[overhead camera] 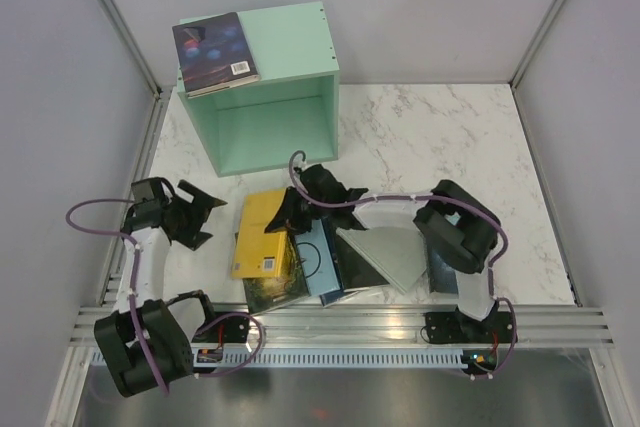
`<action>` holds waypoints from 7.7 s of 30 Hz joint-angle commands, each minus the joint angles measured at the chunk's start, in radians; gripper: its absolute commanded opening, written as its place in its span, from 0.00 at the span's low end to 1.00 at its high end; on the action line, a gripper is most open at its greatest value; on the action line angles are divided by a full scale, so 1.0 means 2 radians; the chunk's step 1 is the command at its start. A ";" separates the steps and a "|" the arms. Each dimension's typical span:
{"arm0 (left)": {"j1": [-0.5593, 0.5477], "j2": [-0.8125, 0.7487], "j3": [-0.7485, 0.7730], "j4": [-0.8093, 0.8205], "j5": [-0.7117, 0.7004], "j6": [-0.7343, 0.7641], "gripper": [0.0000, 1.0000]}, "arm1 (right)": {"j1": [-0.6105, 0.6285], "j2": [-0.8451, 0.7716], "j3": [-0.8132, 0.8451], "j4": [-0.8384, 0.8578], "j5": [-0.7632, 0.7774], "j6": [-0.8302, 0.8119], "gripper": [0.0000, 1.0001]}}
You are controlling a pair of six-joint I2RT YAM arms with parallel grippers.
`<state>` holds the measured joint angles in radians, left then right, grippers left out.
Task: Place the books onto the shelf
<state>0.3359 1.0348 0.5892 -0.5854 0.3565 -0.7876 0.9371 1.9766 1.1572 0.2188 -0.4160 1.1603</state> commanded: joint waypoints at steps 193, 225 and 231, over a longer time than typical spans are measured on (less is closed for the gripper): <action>0.051 0.182 0.750 -0.233 0.133 0.006 1.00 | -0.406 -0.269 0.015 -0.504 0.040 -0.176 0.98; -0.141 0.041 0.031 -0.111 -0.071 0.013 1.00 | -0.052 -0.066 0.014 -0.211 0.012 -0.108 0.90; -0.146 0.077 0.031 -0.108 -0.140 -0.019 1.00 | -0.026 -0.030 0.002 -0.216 0.054 -0.122 0.89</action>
<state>0.0490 1.1637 0.6254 -0.8120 0.2108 -0.7799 0.8635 1.8584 1.1694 -0.1829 -0.4179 0.9649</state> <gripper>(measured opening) 0.995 0.892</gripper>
